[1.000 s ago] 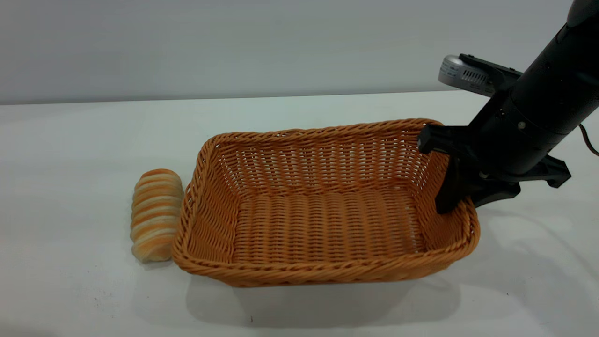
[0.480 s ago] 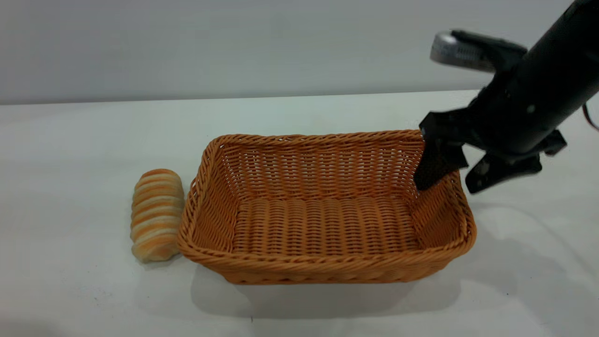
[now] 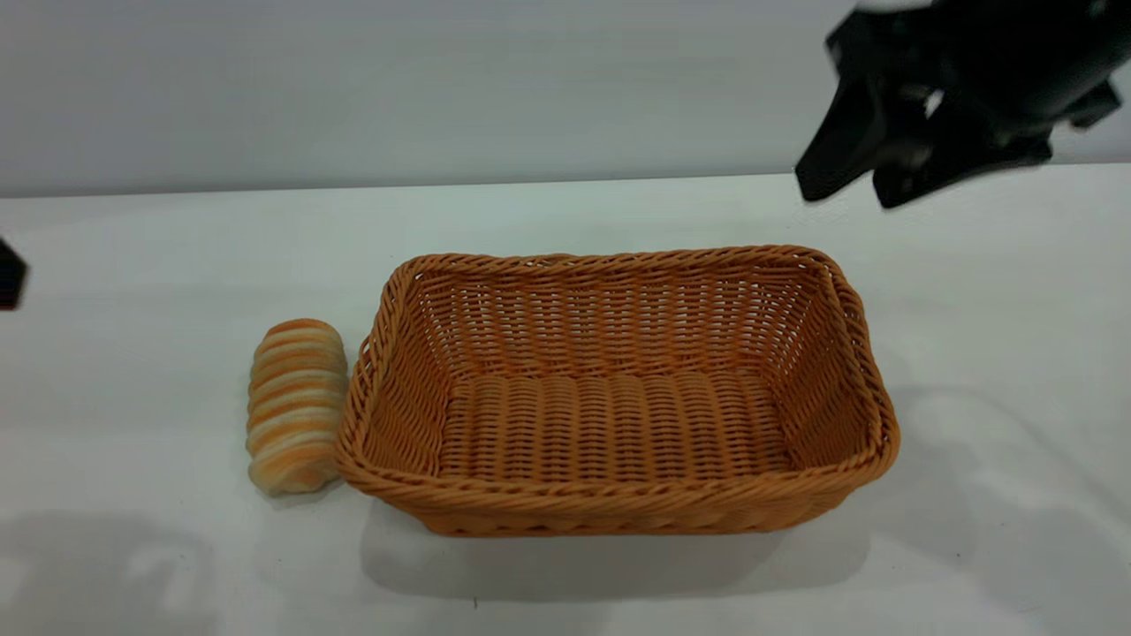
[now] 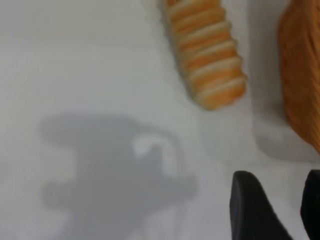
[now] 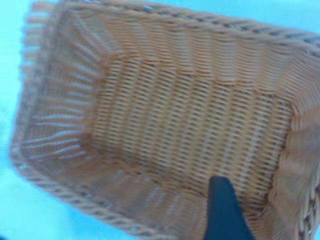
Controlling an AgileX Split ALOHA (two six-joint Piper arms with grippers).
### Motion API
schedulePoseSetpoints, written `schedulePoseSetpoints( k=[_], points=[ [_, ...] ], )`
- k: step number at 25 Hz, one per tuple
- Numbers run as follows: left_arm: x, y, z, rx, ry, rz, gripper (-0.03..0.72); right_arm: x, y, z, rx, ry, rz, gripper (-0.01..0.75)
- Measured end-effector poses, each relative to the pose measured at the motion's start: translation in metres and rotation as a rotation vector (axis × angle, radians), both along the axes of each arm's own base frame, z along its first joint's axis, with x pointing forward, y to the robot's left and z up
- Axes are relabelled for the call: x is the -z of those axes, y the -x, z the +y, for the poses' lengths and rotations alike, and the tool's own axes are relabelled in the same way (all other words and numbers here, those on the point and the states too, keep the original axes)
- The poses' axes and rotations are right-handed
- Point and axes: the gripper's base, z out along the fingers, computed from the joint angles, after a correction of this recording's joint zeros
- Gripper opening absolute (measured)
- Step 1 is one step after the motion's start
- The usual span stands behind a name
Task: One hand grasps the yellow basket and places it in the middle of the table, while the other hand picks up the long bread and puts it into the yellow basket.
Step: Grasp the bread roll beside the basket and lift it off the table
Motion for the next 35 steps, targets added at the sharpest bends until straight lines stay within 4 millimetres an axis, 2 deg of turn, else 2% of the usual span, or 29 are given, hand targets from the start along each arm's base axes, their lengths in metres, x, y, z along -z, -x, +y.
schedulePoseSetpoints(
  k=[7,11,17,24,31,35],
  points=[
    [0.037,-0.032,0.0,-0.039,-0.028,-0.006,0.465,-0.031,0.02,0.0,-0.096,-0.023,-0.035,0.505],
    [0.049,-0.055,-0.001,-0.087,-0.017,-0.019,0.515,-0.04,0.029,0.0,-0.148,-0.025,-0.044,0.503],
    [0.073,-0.09,-0.006,-0.143,0.005,0.031,0.517,-0.056,0.041,-0.001,-0.202,-0.026,-0.085,0.503],
    [0.109,-0.123,-0.032,-0.082,-0.007,0.089,0.517,-0.084,0.06,-0.006,-0.285,-0.001,-0.222,0.503],
    [0.138,-0.137,-0.045,-0.054,-0.018,0.159,0.517,-0.106,0.078,-0.01,-0.383,0.047,-0.356,0.503],
    [0.149,-0.14,-0.045,-0.058,-0.022,0.169,0.517,-0.108,0.081,-0.011,-0.397,0.052,-0.368,0.503]
  ],
)
